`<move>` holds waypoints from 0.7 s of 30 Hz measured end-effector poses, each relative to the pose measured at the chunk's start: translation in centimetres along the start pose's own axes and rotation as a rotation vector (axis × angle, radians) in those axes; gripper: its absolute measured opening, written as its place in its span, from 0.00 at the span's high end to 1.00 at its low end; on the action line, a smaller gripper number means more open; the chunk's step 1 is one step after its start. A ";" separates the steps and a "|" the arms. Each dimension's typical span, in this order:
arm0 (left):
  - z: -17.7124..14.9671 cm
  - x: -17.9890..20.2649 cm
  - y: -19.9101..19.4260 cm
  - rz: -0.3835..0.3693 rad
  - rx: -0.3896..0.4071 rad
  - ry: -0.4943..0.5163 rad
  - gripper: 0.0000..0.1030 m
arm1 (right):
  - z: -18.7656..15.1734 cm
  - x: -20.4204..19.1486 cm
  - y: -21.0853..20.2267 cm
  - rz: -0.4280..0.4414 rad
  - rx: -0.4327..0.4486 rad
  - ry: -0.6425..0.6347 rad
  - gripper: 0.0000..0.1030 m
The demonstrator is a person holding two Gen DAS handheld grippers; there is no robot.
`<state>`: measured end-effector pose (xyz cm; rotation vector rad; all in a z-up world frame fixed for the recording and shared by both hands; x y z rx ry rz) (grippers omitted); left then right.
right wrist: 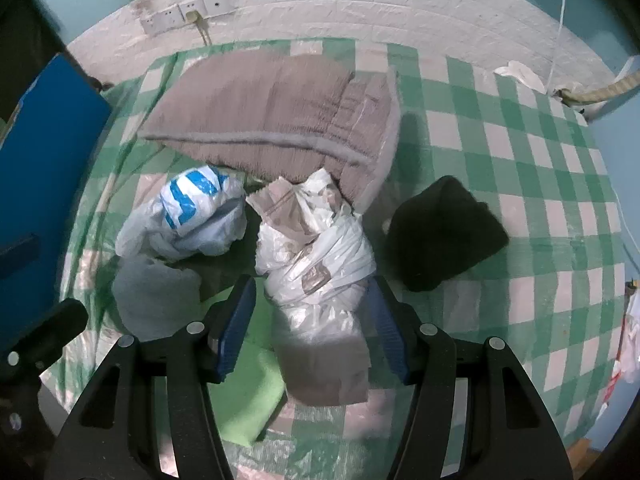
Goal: Organize soft objects
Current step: 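Grasp the white plastic bag bundle with the right tool while the left grasps the felt pad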
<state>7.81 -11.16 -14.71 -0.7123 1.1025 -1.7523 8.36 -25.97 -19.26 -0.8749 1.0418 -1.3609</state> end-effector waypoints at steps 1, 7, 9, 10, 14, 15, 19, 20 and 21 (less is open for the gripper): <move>0.1 0.1 0.1 -0.004 -0.001 0.000 0.23 | -0.1 0.0 0.2 -0.002 -0.004 -0.006 0.44; 0.5 0.8 0.8 -0.028 -0.006 -0.003 0.22 | -0.2 0.2 0.3 -0.001 -0.002 -0.027 0.60; 0.6 1.0 0.9 -0.034 -0.008 -0.006 0.22 | -0.1 0.8 -0.2 0.011 0.004 -0.004 0.62; 0.7 1.2 1.1 -0.040 -0.010 -0.009 0.22 | -0.2 1.1 -0.5 0.015 0.007 0.010 0.62; 1.0 1.8 1.6 -0.055 -0.021 -0.009 0.22 | -0.2 2.1 -1.2 0.023 0.017 0.044 0.64; 1.0 2.0 1.7 -0.058 -0.025 -0.006 0.22 | -0.3 2.3 -1.4 0.023 0.018 0.051 0.64; 1.1 2.6 2.5 -0.051 -0.044 0.010 0.22 | -0.8 2.7 -2.3 0.028 0.021 0.075 0.64; 1.0 2.8 2.7 -0.050 -0.051 0.014 0.22 | -1.0 2.9 -2.5 0.029 0.022 0.080 0.64; 1.0 3.0 3.1 -0.048 -0.060 0.020 0.22 | -1.2 2.9 -2.7 0.030 0.023 0.082 0.64</move>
Point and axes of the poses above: each gripper's, at about its wrist camera, not at the fingertips, and y roughly the way its jaws point, x to its right, z to its top, the point moved 4 cm from there along y, roughly the way its jaws point, and after that the axes turned 3 degrees about y, right-handed, at the moved point
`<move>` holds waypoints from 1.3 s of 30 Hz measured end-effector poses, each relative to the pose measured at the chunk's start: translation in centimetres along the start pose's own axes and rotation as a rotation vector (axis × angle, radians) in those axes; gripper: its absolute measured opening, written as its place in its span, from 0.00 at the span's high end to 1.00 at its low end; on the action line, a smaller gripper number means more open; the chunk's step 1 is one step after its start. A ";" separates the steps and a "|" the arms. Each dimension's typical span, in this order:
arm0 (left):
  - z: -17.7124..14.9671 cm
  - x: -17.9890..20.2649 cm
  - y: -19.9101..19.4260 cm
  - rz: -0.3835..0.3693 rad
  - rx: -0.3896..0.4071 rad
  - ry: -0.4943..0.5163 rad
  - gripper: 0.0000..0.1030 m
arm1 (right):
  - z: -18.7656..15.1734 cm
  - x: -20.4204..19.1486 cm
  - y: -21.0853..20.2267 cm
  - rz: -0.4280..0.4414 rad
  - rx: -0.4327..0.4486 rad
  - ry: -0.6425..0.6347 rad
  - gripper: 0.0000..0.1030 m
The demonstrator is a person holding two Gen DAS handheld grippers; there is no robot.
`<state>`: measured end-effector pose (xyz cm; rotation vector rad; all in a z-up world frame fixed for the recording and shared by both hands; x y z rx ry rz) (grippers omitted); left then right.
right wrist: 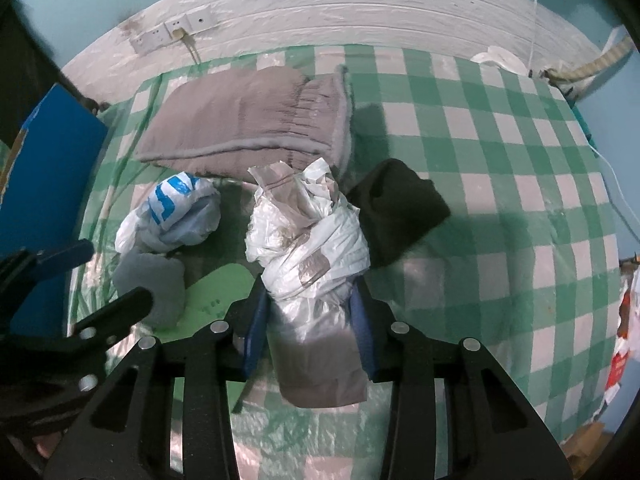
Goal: Organize soft objects
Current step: 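Grasp the white plastic bag bundle with the right tool while the left grasps the felt pad, then drop the bag bundle into the box with the right tool while the left drops the pad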
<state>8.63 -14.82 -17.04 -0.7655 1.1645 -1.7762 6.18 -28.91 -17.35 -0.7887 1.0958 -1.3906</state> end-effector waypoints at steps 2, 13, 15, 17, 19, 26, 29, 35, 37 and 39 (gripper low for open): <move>0.0 0.2 0.6 0.004 -0.012 0.010 0.22 | -0.1 0.0 -0.4 0.003 0.003 0.005 0.64; -0.5 0.1 2.7 -0.005 -0.068 0.039 0.58 | -0.1 -0.8 -1.2 0.024 0.015 -0.014 0.64; -0.6 0.2 2.5 -0.018 -0.070 0.040 0.65 | -0.1 -1.0 -1.3 0.025 0.017 -0.021 0.64; -0.7 0.2 1.9 -0.014 -0.055 0.050 0.67 | -0.1 -1.1 -1.5 0.026 0.019 -0.025 0.64; -0.8 0.2 1.4 -0.013 -0.043 0.063 0.69 | -0.1 -1.4 -1.6 0.027 0.019 -0.031 0.64; -1.2 -0.9 -0.2 -0.013 -0.019 0.038 0.71 | -0.1 -2.5 -2.6 0.037 0.033 -0.052 0.64; -1.3 -1.4 -1.1 -0.010 -0.004 0.026 0.71 | -0.1 -3.1 -3.4 0.042 0.042 -0.061 0.64; -1.5 -2.3 -3.2 0.005 0.030 0.005 0.71 | -0.1 -4.4 -4.9 0.053 0.061 -0.081 0.64; -1.7 -2.7 -4.2 0.010 0.041 0.000 0.71 | -0.1 -4.9 -5.4 0.059 0.068 -0.089 0.64; -1.9 -3.1 -5.0 0.018 0.054 0.000 0.71 | -0.1 -5.5 -5.8 0.065 0.077 -0.100 0.64</move>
Point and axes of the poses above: each gripper's, at about its wrist camera, not at the fingertips, and y roughly the way its jaws point, x to its right, z to its top, the point moved 4 cm from there along y, roughly the way its jaws point, and after that the axes turned 3 degrees about y, right-handed, at the moved point
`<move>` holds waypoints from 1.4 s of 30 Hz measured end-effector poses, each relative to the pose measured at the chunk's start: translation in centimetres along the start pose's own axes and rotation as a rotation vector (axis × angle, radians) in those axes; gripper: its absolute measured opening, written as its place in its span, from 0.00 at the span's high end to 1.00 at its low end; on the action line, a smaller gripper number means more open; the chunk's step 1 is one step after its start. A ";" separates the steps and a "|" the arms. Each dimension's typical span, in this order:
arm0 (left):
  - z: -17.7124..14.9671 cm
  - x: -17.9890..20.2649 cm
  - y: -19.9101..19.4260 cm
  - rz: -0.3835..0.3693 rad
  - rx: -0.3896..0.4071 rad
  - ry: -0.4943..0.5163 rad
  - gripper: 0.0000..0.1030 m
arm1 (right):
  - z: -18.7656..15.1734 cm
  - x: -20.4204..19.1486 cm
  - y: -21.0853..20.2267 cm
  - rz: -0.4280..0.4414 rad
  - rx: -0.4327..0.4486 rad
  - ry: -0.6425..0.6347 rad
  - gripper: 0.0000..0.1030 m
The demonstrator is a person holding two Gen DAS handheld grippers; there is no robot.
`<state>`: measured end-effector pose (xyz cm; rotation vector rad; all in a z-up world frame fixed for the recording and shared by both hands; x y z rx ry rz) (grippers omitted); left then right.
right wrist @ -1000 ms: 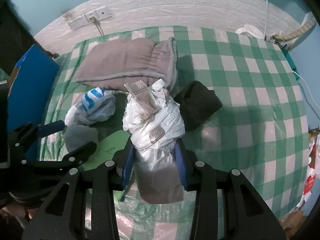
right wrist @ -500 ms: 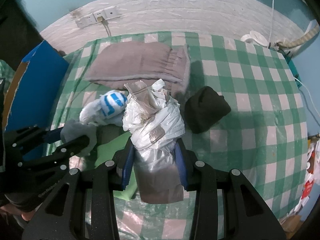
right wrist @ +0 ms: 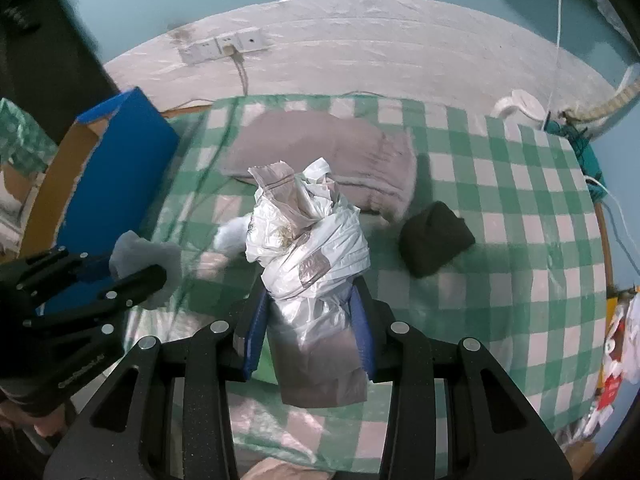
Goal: Organize soft objects
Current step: 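Drop the bag bundle into the box with the right tool while the left drops the pad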
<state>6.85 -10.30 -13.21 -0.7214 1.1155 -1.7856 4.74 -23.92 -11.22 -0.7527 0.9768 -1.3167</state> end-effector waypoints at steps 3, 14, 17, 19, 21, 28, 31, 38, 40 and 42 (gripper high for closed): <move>-0.2 -0.5 -1.2 0.011 0.019 -0.006 0.71 | 0.1 -1.2 -0.7 0.014 0.010 -0.019 0.64; -1.4 -3.7 -5.2 0.046 0.068 -0.047 0.71 | 1.1 -5.8 -2.8 0.063 0.043 -0.091 0.64; -1.9 -4.8 -6.2 0.058 0.078 -0.063 0.71 | 1.4 -7.4 -3.4 0.079 0.051 -0.112 0.64; -2.1 -5.5 -6.8 0.070 0.087 -0.072 0.71 | 1.5 -8.4 -3.6 0.090 0.055 -0.126 0.64; -2.3 -6.2 -7.3 0.078 0.097 -0.080 0.71 | 1.7 -9.7 -3.9 0.101 0.060 -0.144 0.64; -3.2 -8.9 -8.7 0.106 0.123 -0.118 0.71 | 2.2 -12.9 -3.9 0.121 0.062 -0.183 0.64; -3.6 -9.9 -9.3 0.117 0.132 -0.133 0.71 | 2.7 -14.7 -3.7 0.127 0.061 -0.206 0.64; -4.8 -12.9 -9.9 0.156 0.133 -0.187 0.71 | 3.3 -18.7 -2.7 0.153 0.051 -0.254 0.64; -5.2 -13.7 -9.7 0.174 0.126 -0.197 0.71 | 3.3 -19.8 -2.4 0.159 0.044 -0.271 0.64; -5.6 -14.6 -9.5 0.184 0.113 -0.214 0.71 | 3.5 -20.7 -2.1 0.166 0.039 -0.282 0.64</move>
Point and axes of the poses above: each gripper's, at about its wrist camera, not at the fingertips, and y roughly the way its jaws point, x to its right, z to its top, the point moved 4 cm from there along y, roughly the way its jaws point, and after that the axes turned 3 degrees about y, right-handed, at the moved point
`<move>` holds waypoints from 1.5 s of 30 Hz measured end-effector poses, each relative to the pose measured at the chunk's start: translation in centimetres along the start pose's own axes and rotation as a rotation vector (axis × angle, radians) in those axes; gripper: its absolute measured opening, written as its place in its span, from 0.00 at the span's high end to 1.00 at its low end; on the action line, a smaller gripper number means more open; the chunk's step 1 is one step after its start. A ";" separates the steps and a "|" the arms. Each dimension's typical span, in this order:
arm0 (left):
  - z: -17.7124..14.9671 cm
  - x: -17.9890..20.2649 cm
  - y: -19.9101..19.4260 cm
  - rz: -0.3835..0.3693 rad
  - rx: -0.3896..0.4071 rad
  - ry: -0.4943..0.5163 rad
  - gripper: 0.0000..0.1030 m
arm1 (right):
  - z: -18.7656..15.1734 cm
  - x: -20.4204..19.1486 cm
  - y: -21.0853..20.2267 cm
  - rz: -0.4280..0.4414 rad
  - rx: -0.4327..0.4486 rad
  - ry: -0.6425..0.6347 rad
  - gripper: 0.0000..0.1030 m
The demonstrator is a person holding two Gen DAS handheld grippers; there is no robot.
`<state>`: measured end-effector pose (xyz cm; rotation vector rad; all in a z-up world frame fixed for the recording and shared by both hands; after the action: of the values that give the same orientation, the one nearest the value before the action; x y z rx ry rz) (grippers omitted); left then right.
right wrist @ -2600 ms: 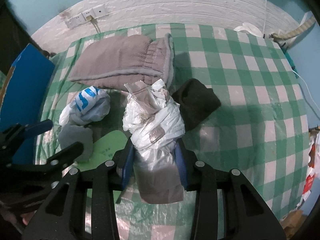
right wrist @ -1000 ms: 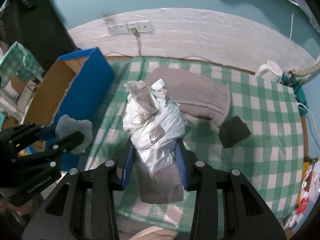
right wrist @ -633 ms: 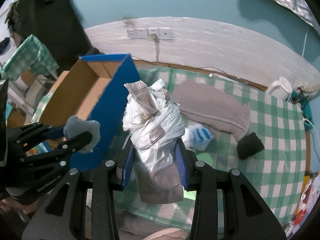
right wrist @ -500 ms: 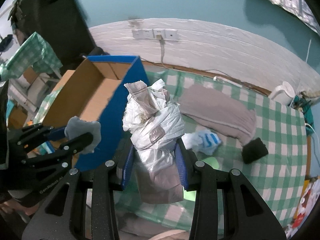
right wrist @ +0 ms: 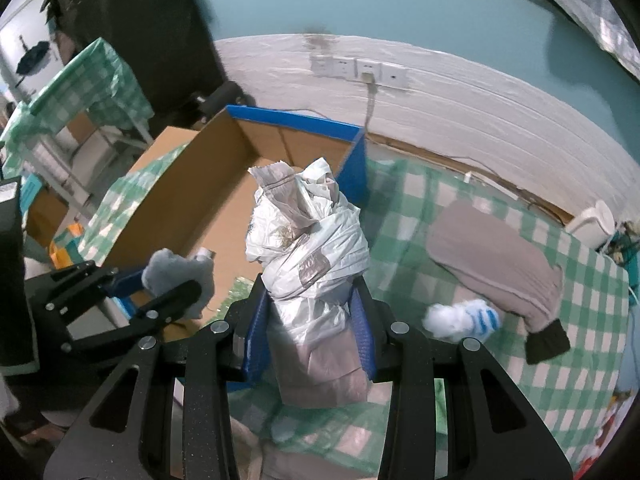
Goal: Organize soft objects
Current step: 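Drop the bag bundle into the box with the right tool while the left drops the pad, then move both open tools back over the remaining soft items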
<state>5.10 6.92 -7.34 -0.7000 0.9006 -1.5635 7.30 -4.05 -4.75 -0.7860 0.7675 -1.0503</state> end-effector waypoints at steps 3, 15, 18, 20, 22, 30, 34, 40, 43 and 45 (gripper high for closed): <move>-0.4 -1.2 0.3 0.011 -0.016 -0.025 0.71 | 0.6 -1.1 0.8 0.014 -0.010 -0.013 0.64; -1.3 -4.2 1.2 0.060 -0.039 -0.070 0.71 | 1.1 -4.6 3.1 0.069 -0.049 -0.054 0.64; -1.6 -4.9 1.4 0.070 -0.045 -0.076 0.71 | 1.2 -5.2 3.7 0.080 -0.058 -0.055 0.64; -1.8 -5.4 1.6 0.075 -0.051 -0.087 0.71 | 1.3 -5.7 4.0 0.084 -0.061 -0.057 0.64; -1.9 -5.7 1.7 0.080 -0.055 -0.094 0.71 | 1.3 -6.1 4.3 0.089 -0.064 -0.064 0.64; -2.5 -6.6 2.3 0.101 -0.066 -0.108 0.53 | 1.1 -7.3 5.5 0.113 -0.083 -0.072 0.56; -2.4 -6.8 2.1 0.104 -0.061 -0.113 0.45 | 0.9 -7.1 5.4 0.101 -0.072 -0.068 0.44; -2.2 -6.9 2.0 0.100 -0.050 -0.124 0.43 | 0.5 -6.1 5.1 0.094 -0.066 -0.043 0.42; -2.1 -6.7 2.0 0.103 -0.050 -0.116 0.43 | 0.4 -5.4 4.8 0.085 -0.058 -0.034 0.42; -2.0 -6.5 1.9 0.099 -0.046 -0.113 0.43 | 0.4 -5.0 4.5 0.079 -0.053 -0.026 0.42</move>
<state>5.61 13.55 -9.81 -0.7580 0.8768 -1.4054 8.14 2.01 -7.53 -0.8070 0.8003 -0.9505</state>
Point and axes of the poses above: each gripper's, at about its wrist camera, not at the fingertips, and y roughly the way its jaws point, x to its right, z to its top, the point moved 4 cm from there along y, roughly the way its jaws point, and after that the axes turned 3 degrees about y, right-handed, at the moved point
